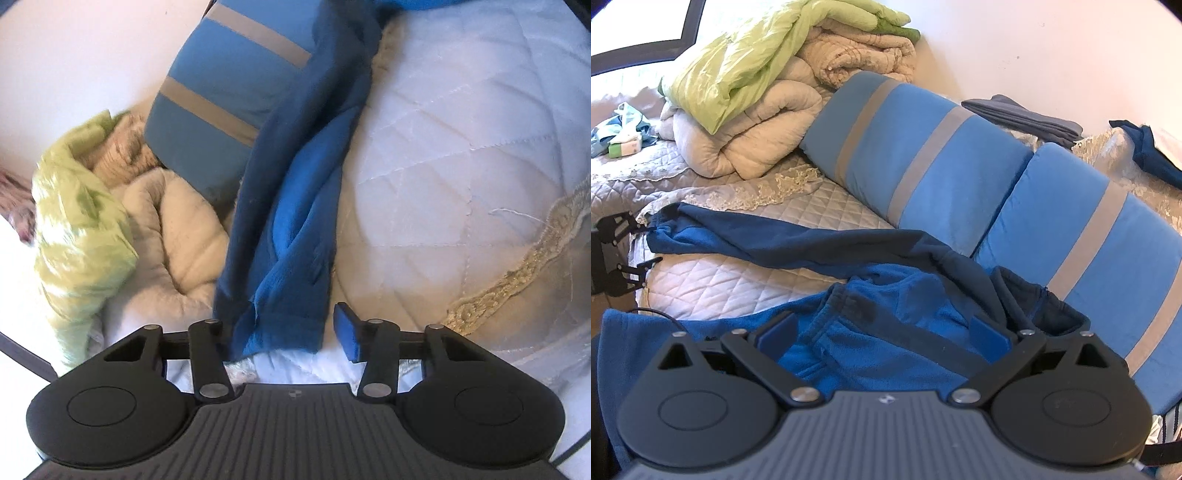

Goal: Fold clothes
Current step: 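Lay the hem flat on the bed with the left gripper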

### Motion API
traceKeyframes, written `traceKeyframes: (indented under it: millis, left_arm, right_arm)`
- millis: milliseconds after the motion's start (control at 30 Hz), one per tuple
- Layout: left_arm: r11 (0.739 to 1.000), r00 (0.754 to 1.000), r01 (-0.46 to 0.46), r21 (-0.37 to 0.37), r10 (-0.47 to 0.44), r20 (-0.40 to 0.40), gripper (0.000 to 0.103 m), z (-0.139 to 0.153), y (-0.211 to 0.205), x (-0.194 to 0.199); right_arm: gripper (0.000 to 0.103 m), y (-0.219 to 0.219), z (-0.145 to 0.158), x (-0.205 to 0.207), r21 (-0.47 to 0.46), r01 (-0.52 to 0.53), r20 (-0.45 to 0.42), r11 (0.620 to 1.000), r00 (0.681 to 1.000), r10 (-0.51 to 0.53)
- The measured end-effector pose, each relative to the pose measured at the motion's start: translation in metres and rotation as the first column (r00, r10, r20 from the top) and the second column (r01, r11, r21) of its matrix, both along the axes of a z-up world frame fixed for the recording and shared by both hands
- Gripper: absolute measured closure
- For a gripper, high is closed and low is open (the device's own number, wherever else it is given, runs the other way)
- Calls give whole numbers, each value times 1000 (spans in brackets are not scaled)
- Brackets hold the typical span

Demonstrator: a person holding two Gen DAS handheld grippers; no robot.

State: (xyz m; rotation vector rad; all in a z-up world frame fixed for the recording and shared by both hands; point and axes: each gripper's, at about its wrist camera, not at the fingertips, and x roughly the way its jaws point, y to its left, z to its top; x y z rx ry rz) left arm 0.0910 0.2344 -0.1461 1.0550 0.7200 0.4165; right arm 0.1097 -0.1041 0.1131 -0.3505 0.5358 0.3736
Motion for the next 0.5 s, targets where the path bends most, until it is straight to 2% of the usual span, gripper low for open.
traceKeyframes:
  millis: [200,433,500]
  left_arm:
    - [998,1000,-11,63,12,-6,75,-9,-6,2]
    - [999,999,-13,49,15,-36,84,-10,-2,7]
    - [1000,999,-15,24,16,-44,86,-3,3,8]
  right_arm:
    - [1,-3,-4,2,0,7,-11,1000,1000,-7]
    - [1,-4,-5,0,7,6,-12,1000,1000,-6]
    - [0,-5,-5,0,8,8,-11,1000,1000,-8]
